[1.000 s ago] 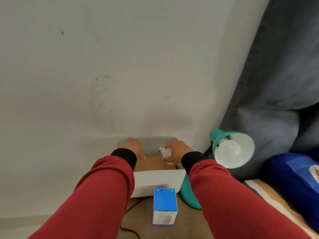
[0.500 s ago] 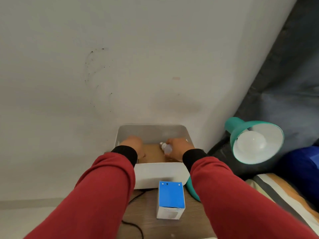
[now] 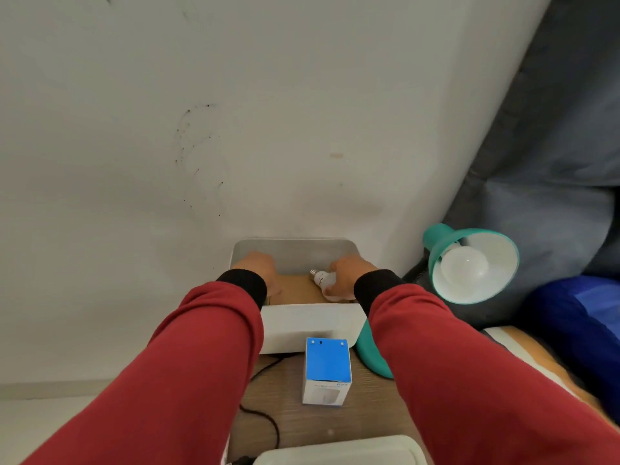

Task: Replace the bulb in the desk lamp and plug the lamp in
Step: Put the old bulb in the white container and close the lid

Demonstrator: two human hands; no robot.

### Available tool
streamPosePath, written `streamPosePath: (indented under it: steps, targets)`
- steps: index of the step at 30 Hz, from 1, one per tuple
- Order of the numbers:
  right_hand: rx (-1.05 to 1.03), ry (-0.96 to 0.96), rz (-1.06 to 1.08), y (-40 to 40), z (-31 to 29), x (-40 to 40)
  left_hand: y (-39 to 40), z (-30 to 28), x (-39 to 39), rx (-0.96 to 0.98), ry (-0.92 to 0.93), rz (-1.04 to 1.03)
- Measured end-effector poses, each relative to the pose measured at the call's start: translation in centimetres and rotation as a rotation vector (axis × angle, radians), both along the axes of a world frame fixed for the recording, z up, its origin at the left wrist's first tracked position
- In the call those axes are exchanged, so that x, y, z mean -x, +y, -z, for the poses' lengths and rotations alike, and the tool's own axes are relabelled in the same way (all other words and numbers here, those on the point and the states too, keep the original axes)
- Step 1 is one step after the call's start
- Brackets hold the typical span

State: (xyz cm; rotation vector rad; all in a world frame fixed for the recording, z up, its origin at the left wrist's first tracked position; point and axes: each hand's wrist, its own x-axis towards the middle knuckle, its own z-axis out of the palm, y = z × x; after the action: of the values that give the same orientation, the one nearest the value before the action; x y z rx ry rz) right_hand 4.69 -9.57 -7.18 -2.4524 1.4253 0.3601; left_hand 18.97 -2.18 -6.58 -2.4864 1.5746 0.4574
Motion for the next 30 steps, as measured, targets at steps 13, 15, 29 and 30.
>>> streamPosePath:
  steps: [13, 15, 29, 30]
  targets:
    - [0.149, 0.037, -0.011, 9.4, -6.8, 8.4, 11.1, -7.4, 6.0, 0.142, -0.065, -0.01]
    - [0.133, 0.059, -0.003, 11.1, -6.1, 10.3, 13.2, -6.8, 7.2, 0.128, -0.051, -0.016]
    - [-0.128, 0.03, 0.149, 22.6, 7.8, 20.8, 26.2, 8.1, 14.9, -0.052, 0.128, -0.062]
    - [-0.137, 0.019, 0.168, 23.0, 8.9, 21.2, 26.5, 9.0, 15.1, -0.05, 0.135, -0.08]
